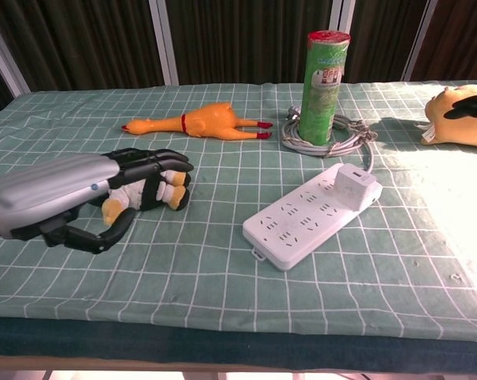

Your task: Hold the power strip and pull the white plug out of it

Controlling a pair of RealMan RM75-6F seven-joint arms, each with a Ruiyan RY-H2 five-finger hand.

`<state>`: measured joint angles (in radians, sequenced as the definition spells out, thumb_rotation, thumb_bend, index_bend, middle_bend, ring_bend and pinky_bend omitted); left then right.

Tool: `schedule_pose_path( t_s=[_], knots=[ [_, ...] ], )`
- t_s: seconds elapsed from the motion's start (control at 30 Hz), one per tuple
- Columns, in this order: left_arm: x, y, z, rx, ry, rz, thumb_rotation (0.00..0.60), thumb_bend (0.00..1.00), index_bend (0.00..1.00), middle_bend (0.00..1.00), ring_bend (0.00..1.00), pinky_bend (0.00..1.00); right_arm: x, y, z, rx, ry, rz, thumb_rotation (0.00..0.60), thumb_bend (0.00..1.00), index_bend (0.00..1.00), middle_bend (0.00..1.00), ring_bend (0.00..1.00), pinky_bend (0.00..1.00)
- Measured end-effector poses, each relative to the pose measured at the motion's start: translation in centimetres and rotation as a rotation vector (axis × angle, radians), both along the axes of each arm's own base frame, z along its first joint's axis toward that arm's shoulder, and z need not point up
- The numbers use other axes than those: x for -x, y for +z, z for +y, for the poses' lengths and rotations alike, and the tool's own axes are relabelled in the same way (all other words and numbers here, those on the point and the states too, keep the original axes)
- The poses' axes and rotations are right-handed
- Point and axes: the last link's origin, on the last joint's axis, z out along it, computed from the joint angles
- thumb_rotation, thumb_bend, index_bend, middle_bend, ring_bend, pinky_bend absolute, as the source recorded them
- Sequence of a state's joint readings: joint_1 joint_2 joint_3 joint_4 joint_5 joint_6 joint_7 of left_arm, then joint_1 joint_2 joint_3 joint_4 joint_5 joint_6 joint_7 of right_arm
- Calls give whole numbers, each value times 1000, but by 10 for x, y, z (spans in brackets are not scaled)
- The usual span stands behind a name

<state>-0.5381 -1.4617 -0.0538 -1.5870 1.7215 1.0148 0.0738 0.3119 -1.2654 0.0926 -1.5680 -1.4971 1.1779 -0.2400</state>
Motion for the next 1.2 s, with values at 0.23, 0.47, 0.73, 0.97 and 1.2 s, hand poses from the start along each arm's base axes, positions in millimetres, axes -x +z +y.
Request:
schedule_pose_path(
  t_s=[0.23, 0.47, 0.73, 0.97, 1.2],
  knots=[
    [-42, -39, 8, 23, -22, -16, 600, 788, 0, 0, 0, 45, -13, -20, -27, -60, -11, -18, 600, 182, 0, 0, 0, 0],
    [-61, -70, 6, 42, -41, -9, 600, 790, 0, 0, 0, 40, -24, -30, -43, -85, 1, -41, 600, 182, 0, 0, 0, 0],
    [-73, -94, 9, 36, -47, 1, 600, 808, 0, 0, 0, 35, -33, -40, -53, -119, 16, -4, 600, 182, 0, 0, 0, 0],
    [-76, -114, 18, 49, -32, 22, 600, 810, 0, 0, 0, 33, -39, -56, -59, -172, 4, 15, 600, 182, 0, 0, 0, 0],
    [-82, -123, 8, 75, -69, 20, 600, 810, 0, 0, 0, 31, -43, -65, -62, -185, 8, 35, 600, 182, 0, 0, 0, 0]
  ],
)
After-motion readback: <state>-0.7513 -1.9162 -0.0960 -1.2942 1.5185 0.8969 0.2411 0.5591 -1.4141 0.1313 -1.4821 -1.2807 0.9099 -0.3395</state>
